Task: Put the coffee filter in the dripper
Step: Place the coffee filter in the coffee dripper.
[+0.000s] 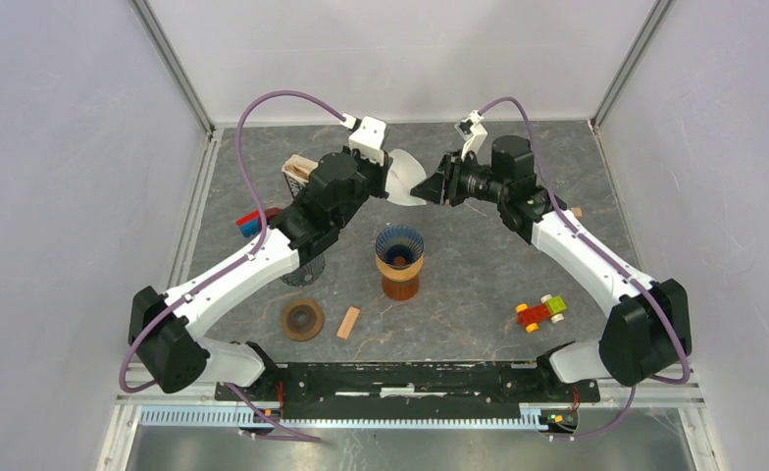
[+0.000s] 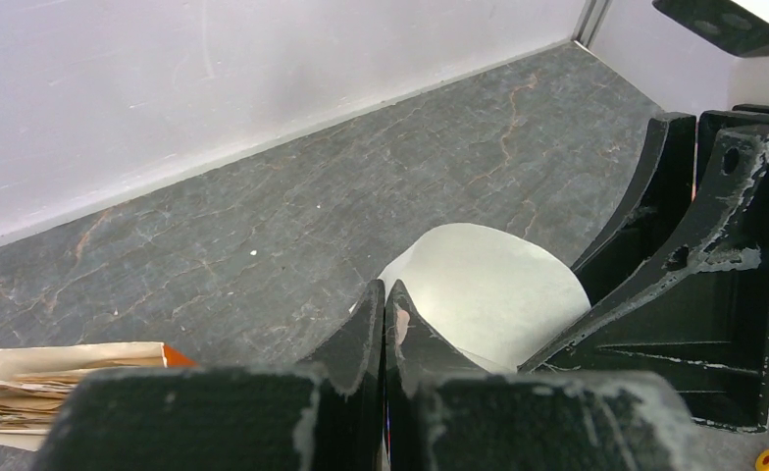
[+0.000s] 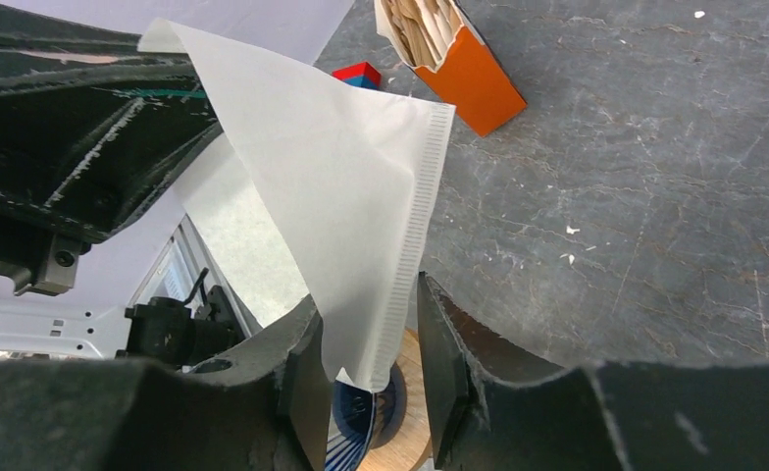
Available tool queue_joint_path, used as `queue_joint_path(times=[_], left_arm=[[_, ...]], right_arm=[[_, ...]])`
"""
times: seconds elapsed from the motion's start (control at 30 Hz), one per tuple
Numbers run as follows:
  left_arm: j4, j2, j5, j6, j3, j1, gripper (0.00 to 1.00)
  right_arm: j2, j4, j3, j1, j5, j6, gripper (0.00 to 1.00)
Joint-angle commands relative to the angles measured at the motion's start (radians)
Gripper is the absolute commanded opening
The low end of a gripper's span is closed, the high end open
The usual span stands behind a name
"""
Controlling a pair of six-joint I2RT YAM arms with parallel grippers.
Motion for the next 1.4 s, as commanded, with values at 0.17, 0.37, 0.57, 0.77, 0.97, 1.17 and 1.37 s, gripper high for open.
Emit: queue_joint_path(times=[0.17, 0.37, 0.57, 0.77, 0.97, 1.17, 1.37], left_arm=[[0.055, -0.004, 0.007, -0.010, 0.020, -0.005, 0.02], [0.068, -0.013, -0.015, 0.013, 0.014, -0.005, 0.02], [0.082, -0.021, -0.027, 0.026, 0.004, -0.005, 0.02], [0.095, -0.019, -0.023, 0.028, -0.009, -0.005, 0.02], [0.095, -0.019, -0.010, 0.027, -0.017, -0.007, 0.02], [0.094, -0.027, 0.007, 0.031, -0.027, -0.007, 0.02], [0.089, -0.027, 0.023, 0.030, -0.027, -0.007, 0.02]], right_arm=[[-0.014, 0.081, -0.024, -0.005, -0.029, 0.041, 0.47], [-0.017, 0.078, -0.039, -0.007, -0.025, 0.041, 0.52], [-0.018, 0.187, -0.095, -0.013, -0.085, 0.144, 0.56], [-0.012, 0.282, -0.136, -0.012, -0.131, 0.217, 0.49], [-0.009, 0.333, -0.140, -0.014, -0.151, 0.256, 0.43], [-0.007, 0.275, -0.116, -0.025, -0.121, 0.220, 0.32], [-0.006, 0.181, -0.078, -0.028, -0.075, 0.150, 0.22]])
